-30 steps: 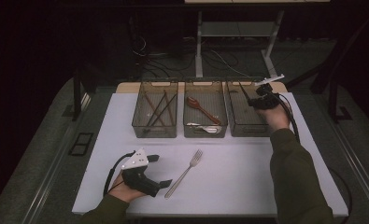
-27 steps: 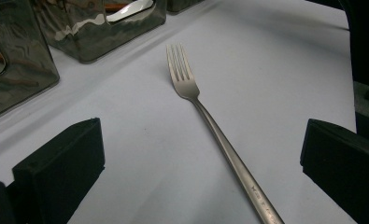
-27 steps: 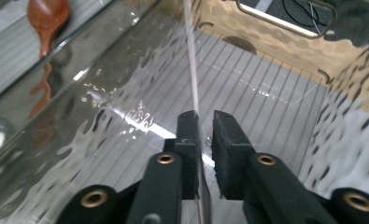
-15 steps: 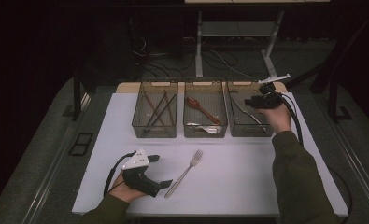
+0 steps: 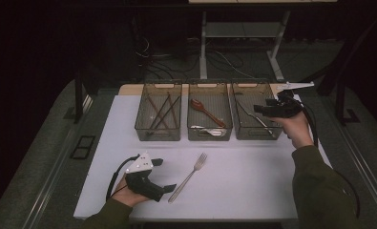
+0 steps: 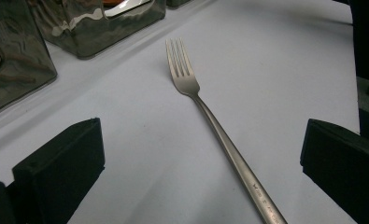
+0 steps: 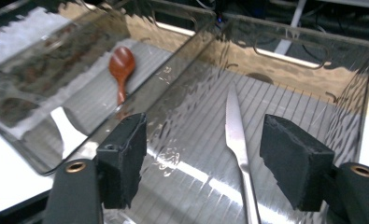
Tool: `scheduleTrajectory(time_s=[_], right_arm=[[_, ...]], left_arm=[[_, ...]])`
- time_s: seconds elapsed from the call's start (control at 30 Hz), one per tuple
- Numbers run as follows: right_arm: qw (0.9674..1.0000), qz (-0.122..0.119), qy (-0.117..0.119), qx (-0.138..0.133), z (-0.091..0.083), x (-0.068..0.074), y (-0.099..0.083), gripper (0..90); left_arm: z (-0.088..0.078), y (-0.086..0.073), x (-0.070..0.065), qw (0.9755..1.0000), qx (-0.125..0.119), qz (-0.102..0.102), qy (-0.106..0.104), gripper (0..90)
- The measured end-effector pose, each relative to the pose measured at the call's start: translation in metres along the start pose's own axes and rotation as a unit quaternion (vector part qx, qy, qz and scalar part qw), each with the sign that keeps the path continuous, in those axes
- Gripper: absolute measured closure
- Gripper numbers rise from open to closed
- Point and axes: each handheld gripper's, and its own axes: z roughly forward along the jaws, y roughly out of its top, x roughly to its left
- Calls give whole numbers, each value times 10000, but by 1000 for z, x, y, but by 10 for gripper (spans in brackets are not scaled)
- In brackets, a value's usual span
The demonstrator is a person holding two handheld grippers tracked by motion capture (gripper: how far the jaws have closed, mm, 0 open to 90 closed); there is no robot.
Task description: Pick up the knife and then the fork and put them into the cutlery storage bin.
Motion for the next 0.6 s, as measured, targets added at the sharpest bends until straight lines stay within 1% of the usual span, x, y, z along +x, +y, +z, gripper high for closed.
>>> scheduleTrajectory(time_s=[0.23, 0.33, 0.43, 0.6], right_arm=[[9997, -78, 119, -184, -23, 13, -14, 255], [9993, -185, 95, -304, -31, 21, -21, 228], [9988, -223, 176, -400, -38, 29, -29, 202], [9981, -198, 225, -534, -43, 41, -45, 183]], left_arm=[[1, 0, 0, 10000, 25, -6, 20, 0], [1, 0, 0, 10000, 24, -14, 30, 0], [1, 0, 0, 10000, 33, -11, 32, 0], [1, -1, 0, 10000, 37, -16, 32, 0]])
